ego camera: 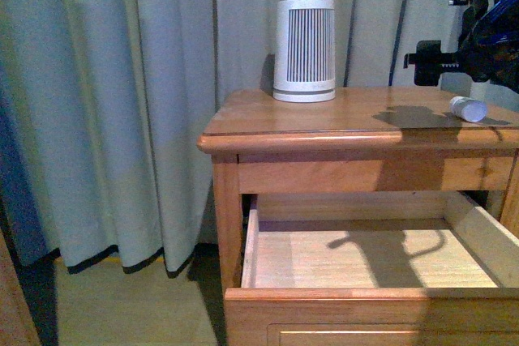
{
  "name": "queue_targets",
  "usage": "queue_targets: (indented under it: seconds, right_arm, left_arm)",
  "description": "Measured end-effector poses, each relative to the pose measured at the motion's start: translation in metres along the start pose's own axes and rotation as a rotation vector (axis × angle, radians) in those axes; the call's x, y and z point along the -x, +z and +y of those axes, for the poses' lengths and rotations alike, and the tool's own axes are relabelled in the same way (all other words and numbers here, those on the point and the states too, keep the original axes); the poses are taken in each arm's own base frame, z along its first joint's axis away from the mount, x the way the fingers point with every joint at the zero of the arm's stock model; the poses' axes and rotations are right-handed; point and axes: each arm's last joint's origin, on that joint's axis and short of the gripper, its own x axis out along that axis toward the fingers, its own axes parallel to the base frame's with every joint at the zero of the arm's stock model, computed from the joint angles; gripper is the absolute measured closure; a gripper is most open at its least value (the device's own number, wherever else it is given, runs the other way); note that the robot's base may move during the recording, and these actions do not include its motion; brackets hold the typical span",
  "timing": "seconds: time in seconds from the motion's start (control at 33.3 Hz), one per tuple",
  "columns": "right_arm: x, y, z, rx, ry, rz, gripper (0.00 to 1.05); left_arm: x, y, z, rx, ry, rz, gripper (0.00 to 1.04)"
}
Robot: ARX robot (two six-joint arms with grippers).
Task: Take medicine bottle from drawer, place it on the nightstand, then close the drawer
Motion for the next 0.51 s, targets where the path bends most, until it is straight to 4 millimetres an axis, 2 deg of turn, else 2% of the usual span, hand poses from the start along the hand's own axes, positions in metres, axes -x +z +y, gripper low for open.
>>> queue_targets:
  seconds: [0.09, 0.15, 0.21, 0.33, 0.39, 0.45, 0.51]
  right_arm:
    - [0.015, 0.013, -0.004, -0.034, 0.008, -0.066, 0.05]
    - [0.038, 0.027, -0.011, -0.058, -0.001, -0.126, 0.07]
    - [0.070, 0.040, -0.022, -0.079, -0.024, -0.178, 0.07]
    - [0.123, 0.045, -0.041, -0.107, -0.024, -0.232, 0.07]
    - [0.149, 0.038, -0.051, -0.121, 0.002, -0.234, 0.07]
    - [0.188, 0.013, -0.064, -0.132, 0.037, -0.209, 0.07]
    - [0.216, -0.021, -0.073, -0.123, 0.080, -0.161, 0.07]
  left_arm:
    - [0.000, 0.000, 0.000, 0.000, 0.000, 0.000, 0.07]
    - [0.000, 0.000, 0.000, 0.000, 0.000, 0.000, 0.07]
    - [0.000, 0.000, 0.000, 0.000, 0.000, 0.000, 0.07]
    - [0.000, 0.000, 0.000, 0.000, 0.000, 0.000, 0.07]
    - [0.000, 0.000, 0.000, 0.000, 0.000, 0.000, 0.07]
    - [0.000, 0.000, 0.000, 0.000, 0.000, 0.000, 0.07]
    - [0.000, 0.000, 0.000, 0.000, 0.000, 0.000, 0.07]
